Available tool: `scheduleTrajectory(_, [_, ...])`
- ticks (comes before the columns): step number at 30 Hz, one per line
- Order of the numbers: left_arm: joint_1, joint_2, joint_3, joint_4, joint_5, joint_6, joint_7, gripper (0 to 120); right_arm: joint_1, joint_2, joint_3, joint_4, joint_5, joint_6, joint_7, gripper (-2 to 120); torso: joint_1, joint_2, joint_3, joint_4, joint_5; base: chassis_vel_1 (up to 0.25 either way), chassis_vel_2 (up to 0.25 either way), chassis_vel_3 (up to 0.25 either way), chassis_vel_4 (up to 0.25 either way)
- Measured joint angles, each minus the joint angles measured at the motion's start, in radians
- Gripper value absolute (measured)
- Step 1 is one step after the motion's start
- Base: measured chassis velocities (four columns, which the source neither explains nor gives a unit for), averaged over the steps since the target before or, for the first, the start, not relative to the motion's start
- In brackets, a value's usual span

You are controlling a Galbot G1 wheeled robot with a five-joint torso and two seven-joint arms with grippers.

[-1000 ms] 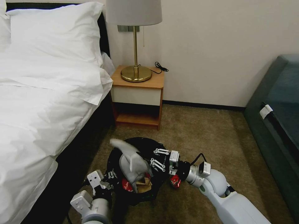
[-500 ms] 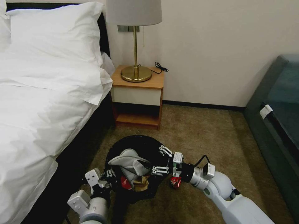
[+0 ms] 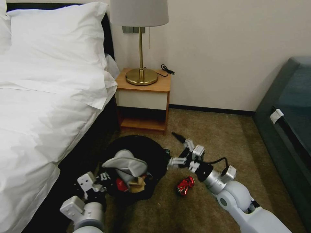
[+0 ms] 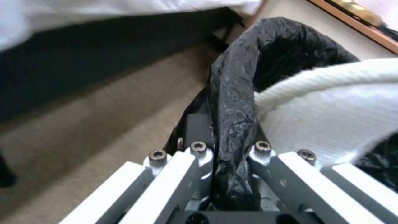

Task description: Pick up the trash bin, then pick up the garbage on the floor and place it into the trash bin.

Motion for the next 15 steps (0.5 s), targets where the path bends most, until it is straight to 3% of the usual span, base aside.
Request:
scheduleTrajectory(6, [0.010,-0.002,-0.010,-0.011,0.011,-0.008,-0.006,4,-0.012,0.000,-0.006,0.001,-0.025,-0.147,0.149,100,0.000,0.000,0.000,0.0000,0.0000,0.000,0.000,0.000,0.000])
scheduleTrajectory(8, [0.018,-0.002,-0.014,-0.025,0.017,-0.012,-0.008,4,-0.007,0.006,-0.025,-0.012,-0.021,-0.282,0.244,100,0.000,0.000,0.000,-0.0001,0.0000,0.000,0.000,0.000,0.000])
scheduleTrajectory(15, [0.028,-0.001,-0.016,-0.039,0.021,-0.013,-0.009,4,0.032,0.020,-0.059,-0.075,-0.005,-0.462,0.285,100,0.000,0.000,0.000,0.0000,0.0000,0.000,0.000,0.000,0.000])
